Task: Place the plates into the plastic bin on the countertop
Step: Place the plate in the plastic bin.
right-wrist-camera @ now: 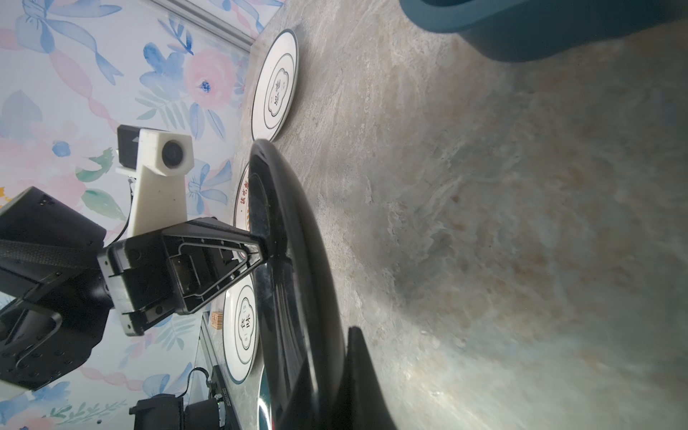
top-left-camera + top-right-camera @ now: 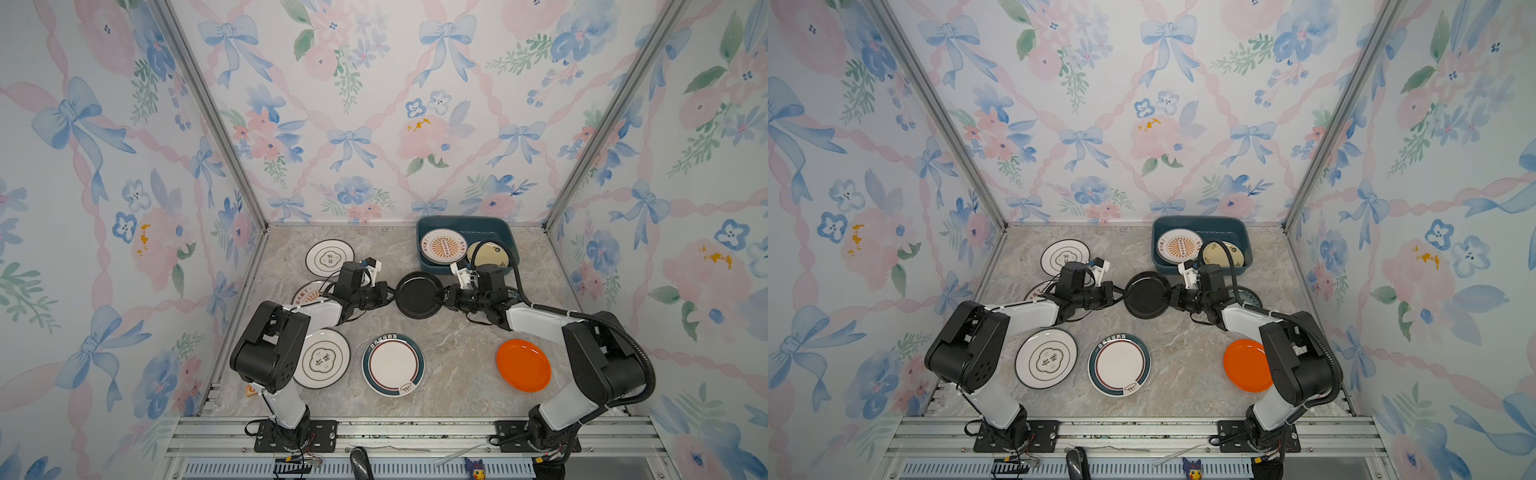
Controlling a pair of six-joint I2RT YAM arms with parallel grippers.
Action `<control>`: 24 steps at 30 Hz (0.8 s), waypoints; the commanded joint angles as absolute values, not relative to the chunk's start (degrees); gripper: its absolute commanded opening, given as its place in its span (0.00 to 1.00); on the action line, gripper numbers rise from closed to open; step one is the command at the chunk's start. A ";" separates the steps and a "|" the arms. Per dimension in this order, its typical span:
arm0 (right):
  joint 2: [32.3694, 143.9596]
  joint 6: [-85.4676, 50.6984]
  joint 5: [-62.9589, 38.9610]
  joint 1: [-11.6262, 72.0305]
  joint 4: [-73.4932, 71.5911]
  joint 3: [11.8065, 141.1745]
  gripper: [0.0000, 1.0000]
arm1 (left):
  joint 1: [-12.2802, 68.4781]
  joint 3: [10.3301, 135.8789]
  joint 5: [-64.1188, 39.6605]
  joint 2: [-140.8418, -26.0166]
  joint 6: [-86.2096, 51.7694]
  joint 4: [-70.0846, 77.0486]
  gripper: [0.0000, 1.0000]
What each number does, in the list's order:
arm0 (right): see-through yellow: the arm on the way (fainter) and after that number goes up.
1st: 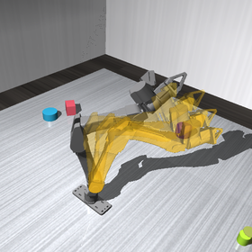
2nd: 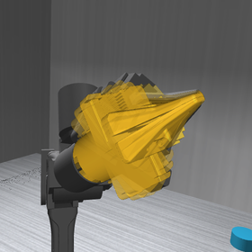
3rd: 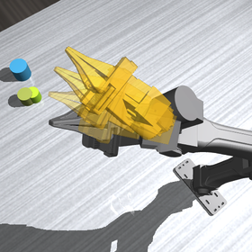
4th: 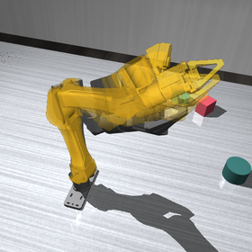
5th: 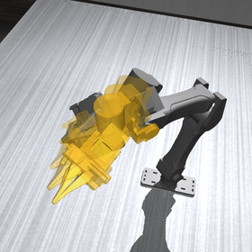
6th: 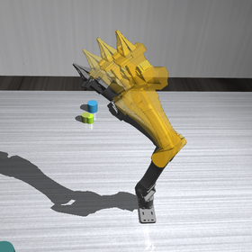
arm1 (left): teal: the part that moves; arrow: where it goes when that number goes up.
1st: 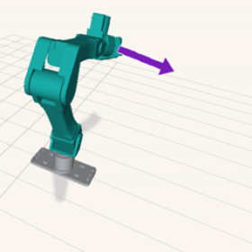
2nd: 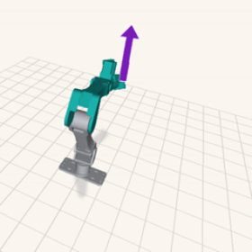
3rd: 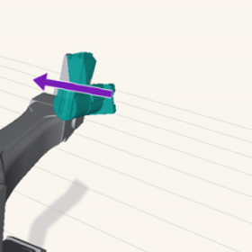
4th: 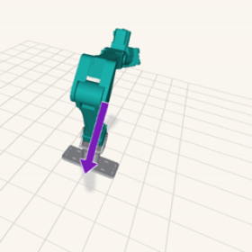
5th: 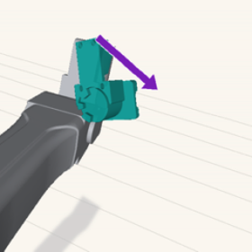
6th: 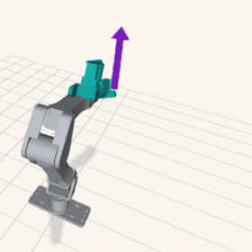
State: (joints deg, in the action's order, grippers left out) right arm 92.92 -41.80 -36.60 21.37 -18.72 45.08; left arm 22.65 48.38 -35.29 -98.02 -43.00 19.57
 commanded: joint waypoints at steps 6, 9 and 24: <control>91.58 -40.60 -38.84 19.61 -17.26 46.66 0.00 | 23.51 49.41 -36.65 -94.31 -42.99 20.57 0.20; 89.53 -38.62 -37.93 16.78 -11.02 49.25 0.00 | 23.44 48.96 -36.33 -93.37 -42.12 19.91 0.34; 90.19 -29.54 -25.17 -4.03 16.04 70.63 0.00 | 22.28 44.69 -23.75 -83.72 -31.10 7.08 0.98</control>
State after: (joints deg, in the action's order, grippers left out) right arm 87.96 -30.96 -29.08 -2.39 10.81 67.70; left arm 23.09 46.28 -28.69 -85.60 -35.29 12.32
